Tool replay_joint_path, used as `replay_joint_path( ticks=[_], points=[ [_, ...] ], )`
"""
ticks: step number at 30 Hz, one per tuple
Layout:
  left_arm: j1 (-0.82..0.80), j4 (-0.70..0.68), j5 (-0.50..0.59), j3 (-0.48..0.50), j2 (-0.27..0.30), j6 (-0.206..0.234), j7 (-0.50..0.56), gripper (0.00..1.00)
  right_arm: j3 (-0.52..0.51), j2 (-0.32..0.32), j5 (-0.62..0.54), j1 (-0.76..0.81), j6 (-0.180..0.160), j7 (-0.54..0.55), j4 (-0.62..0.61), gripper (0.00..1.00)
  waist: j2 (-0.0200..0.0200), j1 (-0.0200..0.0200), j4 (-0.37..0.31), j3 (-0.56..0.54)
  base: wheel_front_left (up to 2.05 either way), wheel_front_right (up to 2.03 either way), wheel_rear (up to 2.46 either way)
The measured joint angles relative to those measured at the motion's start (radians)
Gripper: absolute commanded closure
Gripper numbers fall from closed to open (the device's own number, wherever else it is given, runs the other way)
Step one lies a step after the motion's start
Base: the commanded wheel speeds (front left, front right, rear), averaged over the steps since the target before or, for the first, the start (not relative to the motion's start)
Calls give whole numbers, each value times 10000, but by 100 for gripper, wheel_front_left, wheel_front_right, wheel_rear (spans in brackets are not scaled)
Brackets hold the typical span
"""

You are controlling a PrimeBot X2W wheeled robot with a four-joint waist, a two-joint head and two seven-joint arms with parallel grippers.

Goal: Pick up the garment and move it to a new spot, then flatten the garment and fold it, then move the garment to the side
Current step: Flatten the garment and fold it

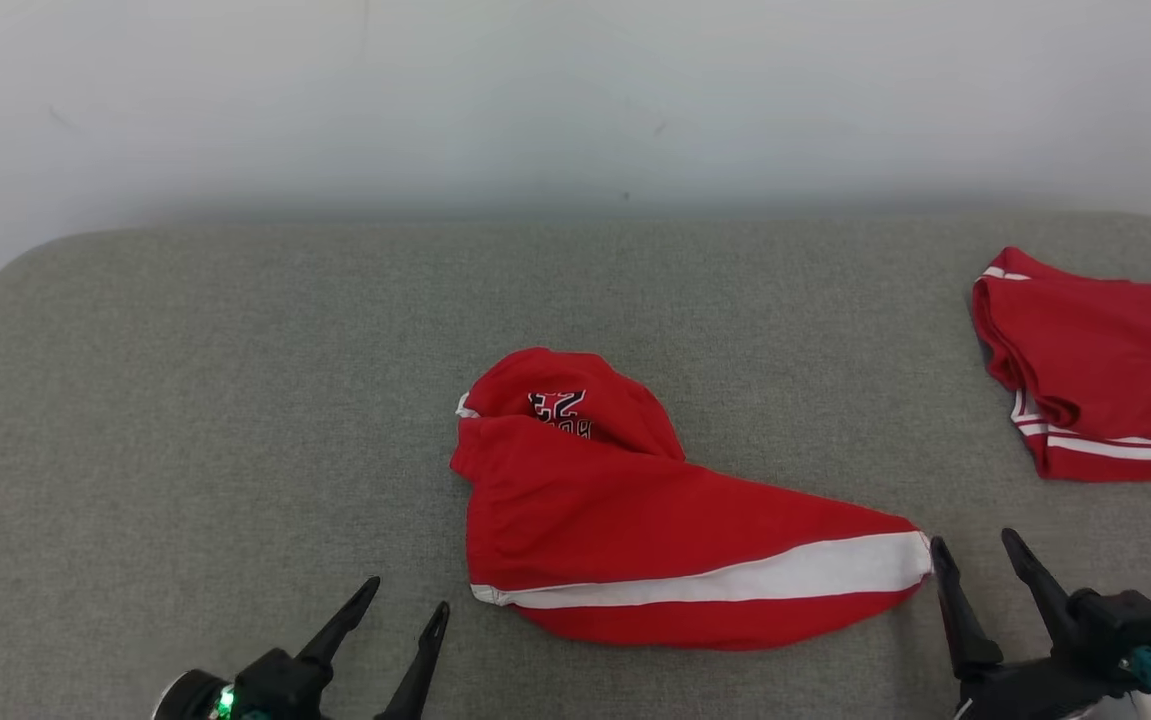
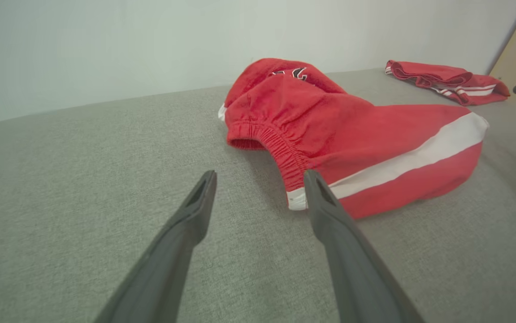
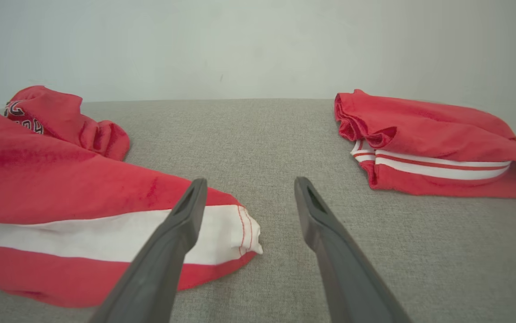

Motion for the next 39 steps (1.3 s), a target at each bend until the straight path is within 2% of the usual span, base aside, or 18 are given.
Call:
replay_joint_path(
  ticks=[7,20,21,22,23,24,31,39],
  points=[
    [-1251,1118,-1116,-1645,322,0,-2,0,838,-142,286,-859,0,0,1106,0,0,0,-112,565,0,0,0],
    [-2836,1718,-2445,-3559,612,0,-2,0,1856,-194,890,-2008,0,-2,2228,0,0,0,-303,1136,0,0,0],
    [-2910,1737,-2525,-3730,617,0,0,16,1923,-180,963,-2058,0,-2,2330,0,0,0,-308,1165,0,0,0],
    [-2946,1797,-2708,-3845,604,0,0,53,1965,-157,1018,-2080,0,-2,2426,0,0,0,-308,1190,0,0,0],
    [-2992,1906,-2903,-3962,591,0,-2,71,2023,-142,1074,-2117,0,-2,2520,56,1,0,-302,1214,0,0,0],
    [-3054,2002,-2987,-4153,600,0,0,100,2088,-130,1135,-2183,0,-2,2596,100,0,-1,-296,1238,0,0,0],
    [-3189,1728,-3363,-4044,639,0,0,100,2282,-153,1371,-2341,0,-2,2481,100,1,-1,-265,1165,0,0,0],
    [-2920,374,-3402,-3457,1051,0,0,100,2224,-351,1409,-1975,0,0,830,100,0,-2,-243,637,0,0,0]
  ],
)
